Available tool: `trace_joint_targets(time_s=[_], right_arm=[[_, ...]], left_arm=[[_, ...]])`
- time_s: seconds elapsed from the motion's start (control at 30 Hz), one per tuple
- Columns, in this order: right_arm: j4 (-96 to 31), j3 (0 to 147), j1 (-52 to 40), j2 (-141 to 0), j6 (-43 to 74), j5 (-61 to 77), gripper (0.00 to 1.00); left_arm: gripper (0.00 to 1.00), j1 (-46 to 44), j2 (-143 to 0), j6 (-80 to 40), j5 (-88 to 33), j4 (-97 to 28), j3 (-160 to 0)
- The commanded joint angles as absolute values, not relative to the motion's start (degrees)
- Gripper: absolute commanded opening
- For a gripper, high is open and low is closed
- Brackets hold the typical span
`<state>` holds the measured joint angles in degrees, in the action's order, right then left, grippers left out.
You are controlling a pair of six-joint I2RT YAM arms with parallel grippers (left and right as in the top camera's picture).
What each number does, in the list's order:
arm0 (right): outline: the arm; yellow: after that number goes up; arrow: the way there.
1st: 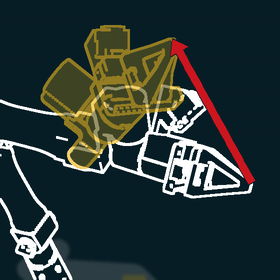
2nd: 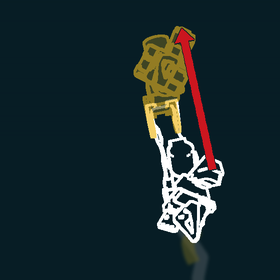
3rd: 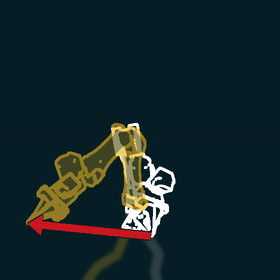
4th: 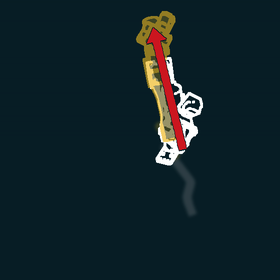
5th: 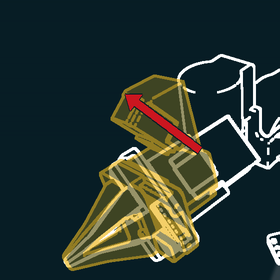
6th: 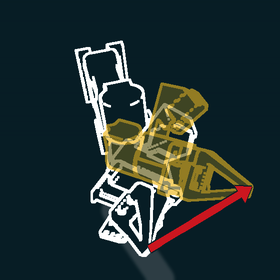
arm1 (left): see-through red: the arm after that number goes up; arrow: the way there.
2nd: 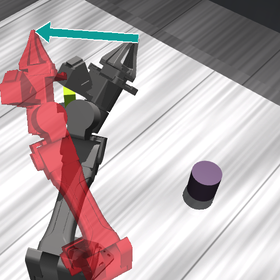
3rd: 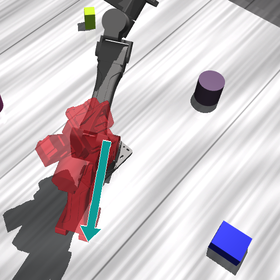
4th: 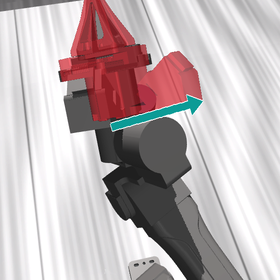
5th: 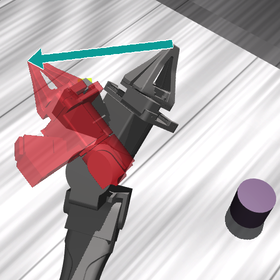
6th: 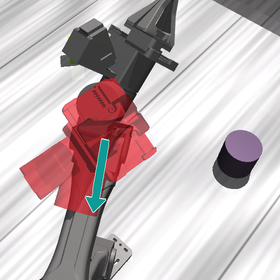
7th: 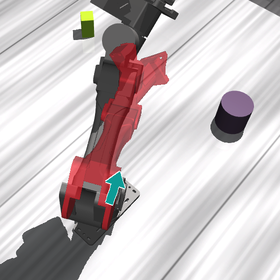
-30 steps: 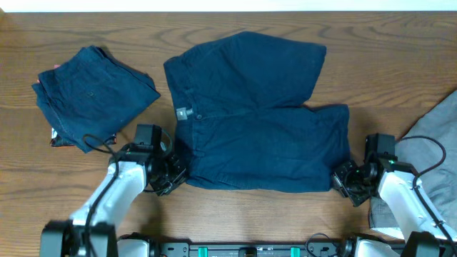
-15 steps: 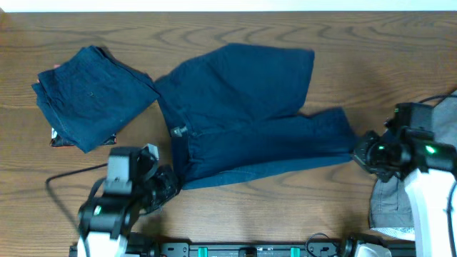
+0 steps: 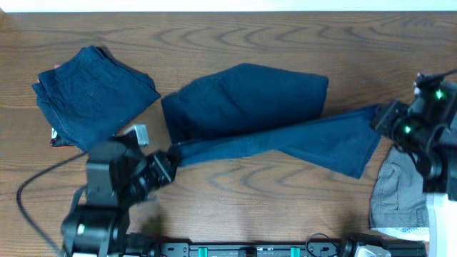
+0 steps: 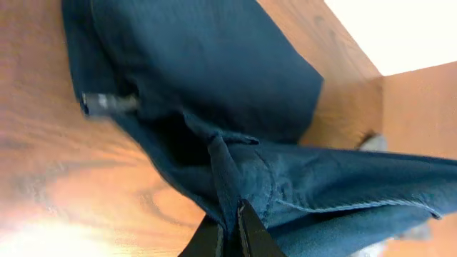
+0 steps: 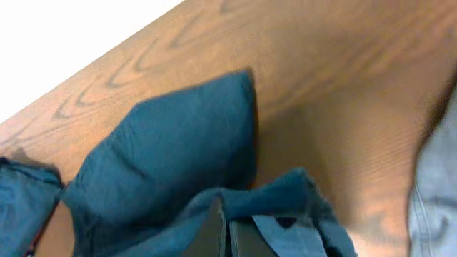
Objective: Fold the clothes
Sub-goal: 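Lift the bottom edge with both grippers and fold it up toward the waistband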
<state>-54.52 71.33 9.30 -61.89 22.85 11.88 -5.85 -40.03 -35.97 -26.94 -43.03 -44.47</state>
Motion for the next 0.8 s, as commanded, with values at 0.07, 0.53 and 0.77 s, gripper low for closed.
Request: trace_joint_targets(time_s=[0.07, 0.53, 0.77], right_arm=[[-43.2, 72.5, 7.9, -70.7, 17.9, 6.8, 0.01], [-21.6, 72.5, -1.0, -94.0, 18.0, 7.5, 0.01], [-12.4, 72.5, -5.3, -103.2, 18.0, 8.0, 0.02]], left_arm=[[0.06, -5.0, -51.0, -34.9, -11.5, -33.5, -44.9], [0.06, 1.7, -81.7, -35.7, -10.4, 3.6, -44.9], [0.06, 1.8, -92.6, -35.6, -10.4, 16.4, -44.9]])
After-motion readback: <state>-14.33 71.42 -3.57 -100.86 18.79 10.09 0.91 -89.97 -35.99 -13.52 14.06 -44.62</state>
